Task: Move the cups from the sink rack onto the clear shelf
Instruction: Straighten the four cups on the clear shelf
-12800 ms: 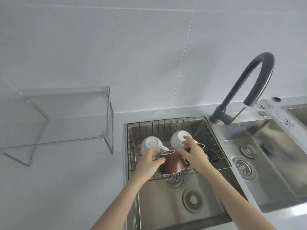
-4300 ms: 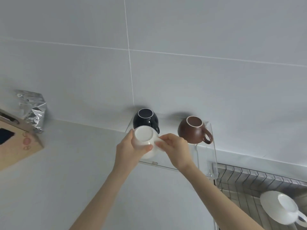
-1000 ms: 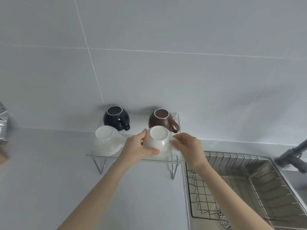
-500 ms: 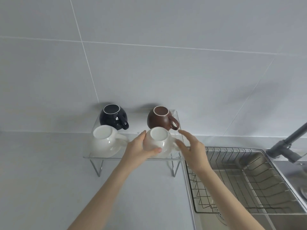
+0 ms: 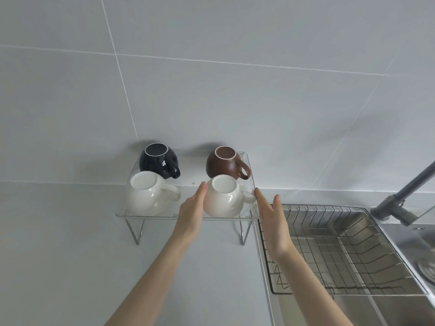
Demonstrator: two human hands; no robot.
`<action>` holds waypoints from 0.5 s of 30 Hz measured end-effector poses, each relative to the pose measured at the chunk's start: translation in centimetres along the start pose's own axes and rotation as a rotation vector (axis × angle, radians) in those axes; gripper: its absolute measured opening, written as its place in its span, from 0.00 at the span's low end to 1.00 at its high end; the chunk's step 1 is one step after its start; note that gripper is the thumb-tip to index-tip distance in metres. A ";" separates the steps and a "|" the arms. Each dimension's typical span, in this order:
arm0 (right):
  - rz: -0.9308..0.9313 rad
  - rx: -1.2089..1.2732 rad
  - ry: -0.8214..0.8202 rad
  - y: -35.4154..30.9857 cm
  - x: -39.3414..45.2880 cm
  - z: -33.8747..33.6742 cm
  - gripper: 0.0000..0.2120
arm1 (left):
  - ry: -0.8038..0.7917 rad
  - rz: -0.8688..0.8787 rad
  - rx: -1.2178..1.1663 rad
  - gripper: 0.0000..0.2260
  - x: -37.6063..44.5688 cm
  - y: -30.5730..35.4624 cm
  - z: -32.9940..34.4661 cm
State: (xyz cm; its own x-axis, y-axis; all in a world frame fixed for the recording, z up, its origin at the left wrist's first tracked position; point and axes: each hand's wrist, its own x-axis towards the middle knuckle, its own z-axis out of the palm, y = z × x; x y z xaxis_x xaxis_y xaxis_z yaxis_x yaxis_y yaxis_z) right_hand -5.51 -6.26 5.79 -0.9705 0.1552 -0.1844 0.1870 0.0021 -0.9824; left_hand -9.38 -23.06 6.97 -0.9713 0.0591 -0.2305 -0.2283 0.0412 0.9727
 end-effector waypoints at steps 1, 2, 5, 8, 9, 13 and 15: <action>0.011 0.095 -0.024 -0.2 0.2 -0.1 0.27 | -0.003 0.003 -0.008 0.31 -0.2 0.0 0.2; 0.017 0.162 -0.039 -0.3 0.3 -0.2 0.27 | 0.002 0.009 -0.009 0.27 -0.2 -0.2 0.3; 0.009 0.226 -0.059 -0.7 0.8 -0.3 0.28 | 0.008 0.023 -0.026 0.19 -0.3 -0.4 0.7; -0.008 0.182 -0.044 -0.5 0.7 -0.2 0.26 | 0.004 -0.005 -0.050 0.26 -0.4 -0.4 0.8; -0.023 0.166 -0.044 -0.4 0.8 -0.2 0.25 | 0.009 -0.013 -0.040 0.27 -0.2 -0.2 0.6; -0.051 0.118 0.031 -1.5 1.5 -1.0 0.25 | 0.077 -0.027 -0.053 0.27 1.7 1.5 -0.4; -0.053 0.072 0.024 -2.5 2.3 -1.3 0.23 | 0.057 -0.015 -0.029 0.29 3.6 2.3 -0.8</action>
State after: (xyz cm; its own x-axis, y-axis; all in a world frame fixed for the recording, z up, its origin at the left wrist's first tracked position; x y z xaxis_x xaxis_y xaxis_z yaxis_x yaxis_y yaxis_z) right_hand -8.03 -4.62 7.84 -0.9746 0.1807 -0.1322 0.1233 -0.0597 -0.9906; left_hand -13.49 -23.53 8.38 -0.9698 0.0013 -0.2441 -0.2441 0.0123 0.9697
